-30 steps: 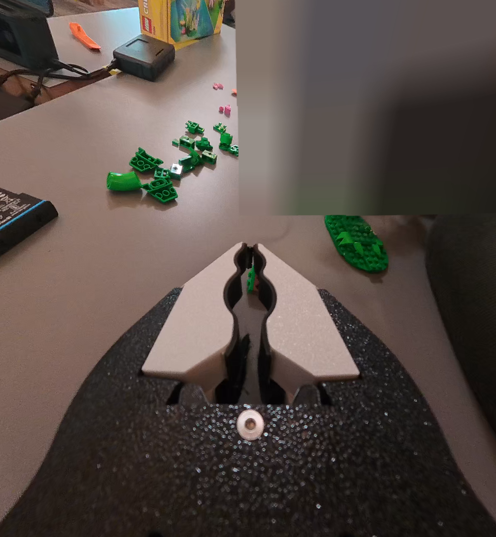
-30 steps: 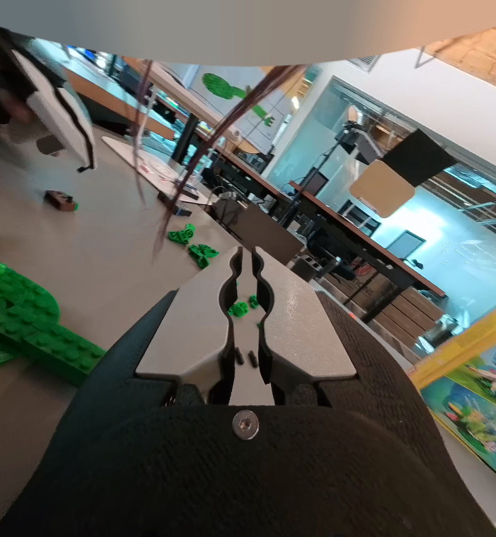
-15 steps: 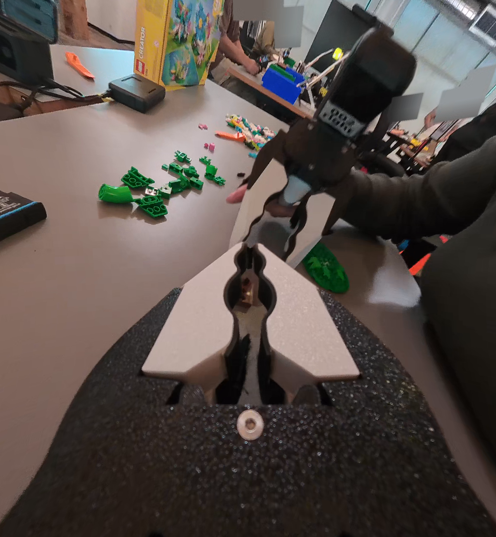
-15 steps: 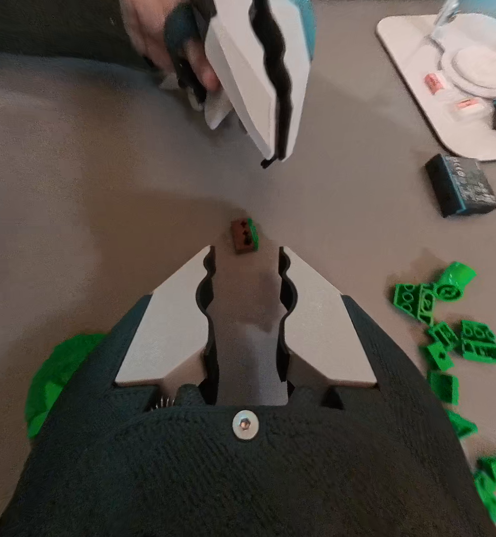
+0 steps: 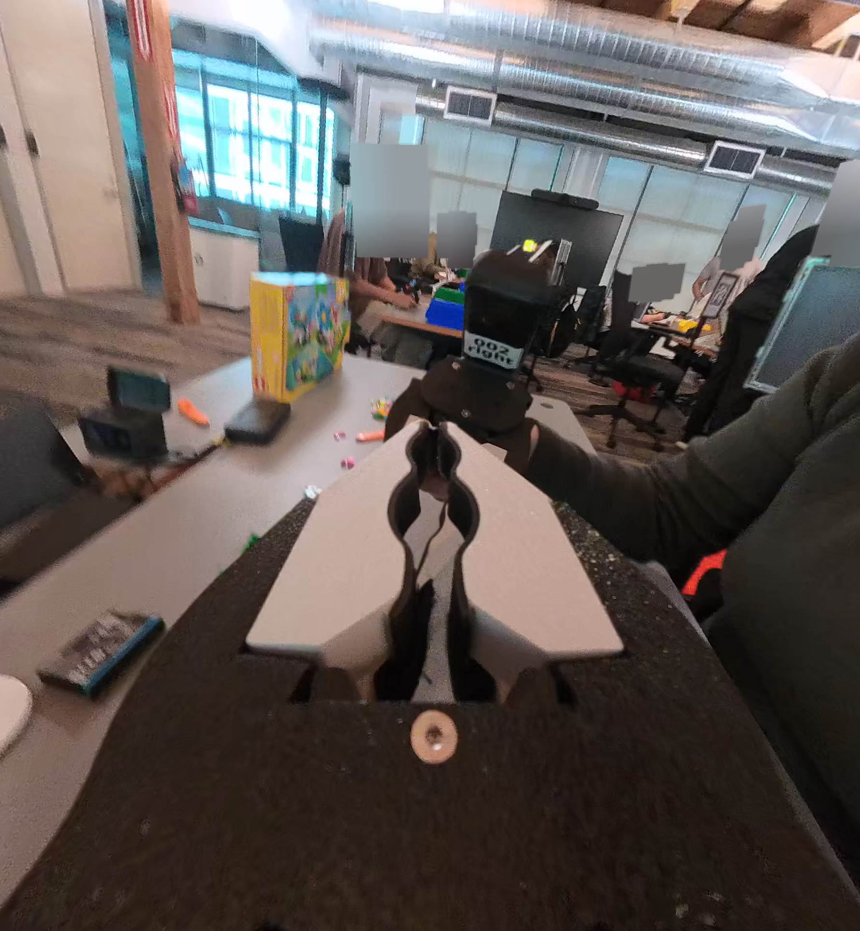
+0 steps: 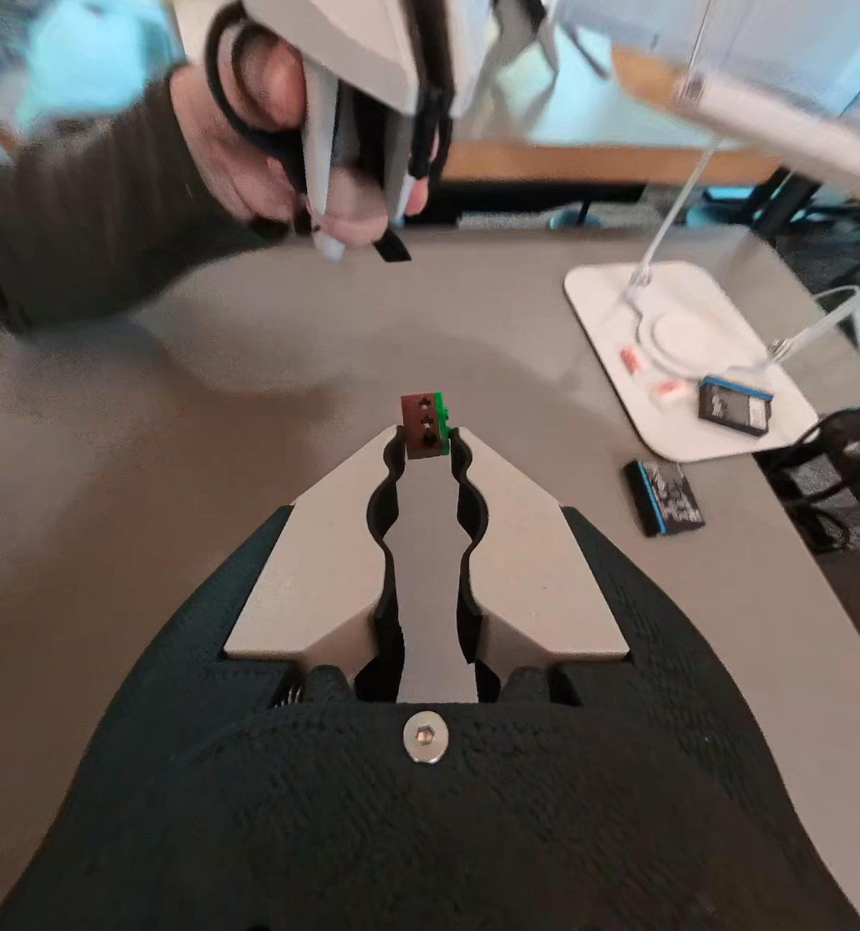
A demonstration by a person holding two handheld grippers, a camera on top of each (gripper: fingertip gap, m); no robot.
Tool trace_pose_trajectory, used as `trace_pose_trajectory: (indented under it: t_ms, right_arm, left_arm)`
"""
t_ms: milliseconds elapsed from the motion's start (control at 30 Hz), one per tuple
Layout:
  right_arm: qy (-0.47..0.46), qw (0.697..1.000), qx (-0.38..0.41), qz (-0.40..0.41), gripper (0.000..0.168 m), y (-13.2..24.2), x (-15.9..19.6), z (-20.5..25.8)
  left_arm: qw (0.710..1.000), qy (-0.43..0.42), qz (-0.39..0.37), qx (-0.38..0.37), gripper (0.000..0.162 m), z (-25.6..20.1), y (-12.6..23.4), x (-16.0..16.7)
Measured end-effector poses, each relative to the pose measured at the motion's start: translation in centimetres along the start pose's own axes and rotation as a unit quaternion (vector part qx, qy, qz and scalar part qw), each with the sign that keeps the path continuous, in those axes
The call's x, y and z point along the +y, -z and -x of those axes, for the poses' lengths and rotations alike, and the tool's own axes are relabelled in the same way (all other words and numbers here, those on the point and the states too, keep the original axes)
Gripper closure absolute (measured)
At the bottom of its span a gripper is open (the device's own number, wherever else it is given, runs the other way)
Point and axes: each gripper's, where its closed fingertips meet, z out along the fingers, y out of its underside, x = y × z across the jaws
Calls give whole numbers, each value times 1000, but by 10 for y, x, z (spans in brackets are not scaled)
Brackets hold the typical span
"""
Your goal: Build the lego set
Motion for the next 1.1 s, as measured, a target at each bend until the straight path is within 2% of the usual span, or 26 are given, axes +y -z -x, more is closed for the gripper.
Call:
trace_pose_trajectory:
  t_ms: [33, 133, 200, 300, 400, 500, 800, 1100]
  right_arm:
    - [-17, 1000, -1, -22, 152, 6, -19, 4]
    - [-71, 991, 19, -114, 152, 28, -71, 9]
    - [-66, 989, 28, -132, 152, 36, -83, 15]
    - [-40, 992, 31, -118, 152, 41, -88, 25]
    - [-26, 993, 10, -112, 152, 44, -91, 39]
    - [-13, 995, 13, -95, 152, 44, -89, 44]
    - [-25, 996, 16, -89, 152, 49, -89, 46]
    - [-30, 996, 27, -80, 152, 51, -86, 43]
  left_arm:
    - [1000, -24, -7, -2, 161, -9, 2, -18]
    - [995, -98, -14, -32, 161, -30, 4, -53]
    - [989, -136, 0, -58, 160, -38, 4, -59]
    - [989, -137, 24, -56, 161, -46, 5, -55]
    - [991, -120, 50, -14, 161, -53, 1, -45]
    - [985, -146, 90, -11, 161, -50, -2, -30]
    - [990, -95, 101, 30, 160, -54, -4, -20]
    - [987, -98, 123, 34, 161, -54, -6, -12]
